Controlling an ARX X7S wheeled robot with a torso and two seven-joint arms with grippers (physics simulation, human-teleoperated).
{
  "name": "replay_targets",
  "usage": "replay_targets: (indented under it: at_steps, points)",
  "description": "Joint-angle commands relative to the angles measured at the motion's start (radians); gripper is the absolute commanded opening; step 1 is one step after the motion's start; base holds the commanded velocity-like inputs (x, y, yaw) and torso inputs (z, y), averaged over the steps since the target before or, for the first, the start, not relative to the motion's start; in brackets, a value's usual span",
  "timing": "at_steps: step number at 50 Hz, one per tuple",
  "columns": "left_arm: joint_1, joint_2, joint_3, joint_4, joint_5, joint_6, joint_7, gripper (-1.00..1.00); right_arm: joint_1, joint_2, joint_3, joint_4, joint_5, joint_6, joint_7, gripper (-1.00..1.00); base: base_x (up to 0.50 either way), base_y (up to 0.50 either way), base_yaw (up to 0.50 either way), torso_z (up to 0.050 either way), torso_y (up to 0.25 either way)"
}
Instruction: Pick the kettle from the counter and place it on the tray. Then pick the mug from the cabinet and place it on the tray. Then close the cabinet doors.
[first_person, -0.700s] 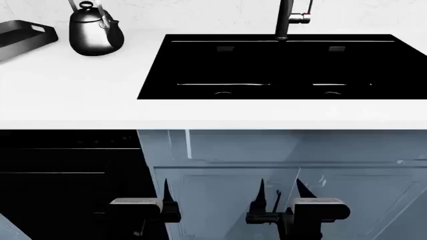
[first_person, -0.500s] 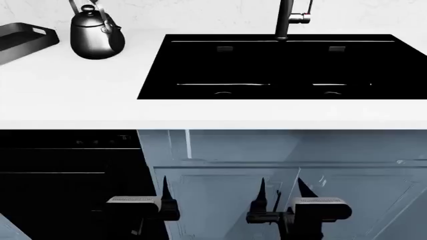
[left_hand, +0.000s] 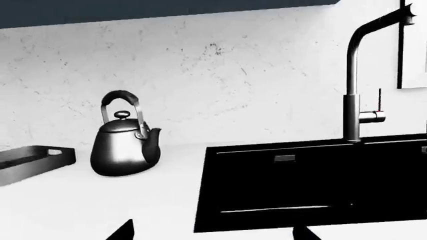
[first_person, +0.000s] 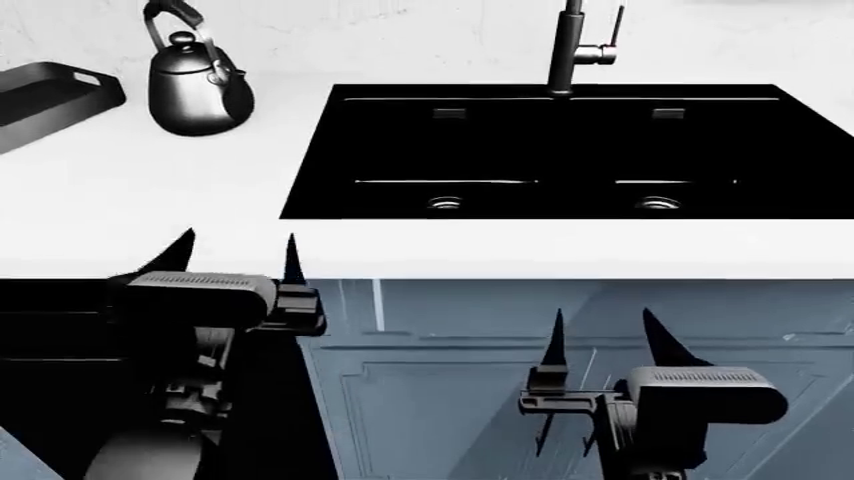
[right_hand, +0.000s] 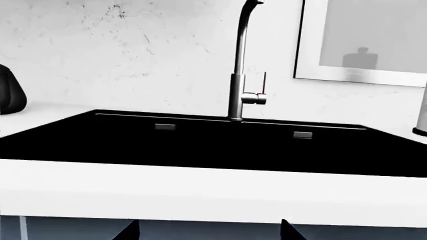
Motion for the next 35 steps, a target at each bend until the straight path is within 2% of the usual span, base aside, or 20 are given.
replay_targets:
  at_steps: [1,5,9,14,19,28,35]
  points:
    - [-0.517,-0.095,0.047,0.198,0.004,-0.525,-0.025,1.00,0.005,0.031,-0.010,-0.188,-0.007,0.120,0.023,1.00,0.00,0.00,0.00,0.050,0.002]
    - [-0.872,-0.088,0.083,0.085,-0.002,-0.698,-0.013,1.00,-0.004,0.033,-0.023,-0.182,-0.006,0.108,0.025,1.00,0.00,0.00,0.00,0.050,0.001]
    - [-1.198,-0.059,0.125,-0.134,0.003,-0.752,-0.004,1.00,-0.006,0.035,-0.030,-0.182,-0.004,0.105,0.030,1.00,0.00,0.00,0.00,0.050,0.001]
    - [-1.490,-0.018,0.173,-0.448,0.026,-0.683,-0.007,1.00,-0.013,0.041,-0.034,-0.187,0.000,0.101,0.033,1.00,0.00,0.00,0.00,0.050,0.001]
    - [-1.740,0.030,0.195,-0.834,0.057,-0.537,-0.029,1.00,-0.016,0.049,-0.038,-0.205,0.001,0.111,0.036,1.00,0.00,0.00,0.00,0.050,0.002]
    - [-2.114,0.108,0.228,-1.618,0.100,-0.164,-0.076,1.00,-0.011,0.061,-0.044,-0.242,0.001,0.137,0.044,1.00,0.00,0.00,0.00,0.050,0.001]
    - [-2.126,0.123,0.107,-1.670,0.228,-0.153,-0.059,1.00,-0.007,0.066,-0.027,-0.273,0.028,0.166,0.046,1.00,0.00,-0.06,0.00,0.050,0.003]
